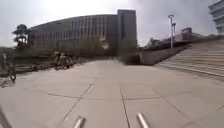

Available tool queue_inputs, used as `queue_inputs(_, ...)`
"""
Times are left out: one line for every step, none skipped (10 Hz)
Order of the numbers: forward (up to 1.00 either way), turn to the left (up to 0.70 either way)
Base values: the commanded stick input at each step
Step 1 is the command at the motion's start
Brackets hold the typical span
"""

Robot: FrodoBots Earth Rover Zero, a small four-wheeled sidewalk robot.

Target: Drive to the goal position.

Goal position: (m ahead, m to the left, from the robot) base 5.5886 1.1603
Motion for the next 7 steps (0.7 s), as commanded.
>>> queue_inputs(1.0,0.0)
queue_inputs(1.0,0.0)
queue_inputs(1.0,0.0)
queue_inputs(1.0,0.0)
queue_inputs(1.0,0.0)
queue_inputs(1.0,0.0)
queue_inputs(1.0,0.0)
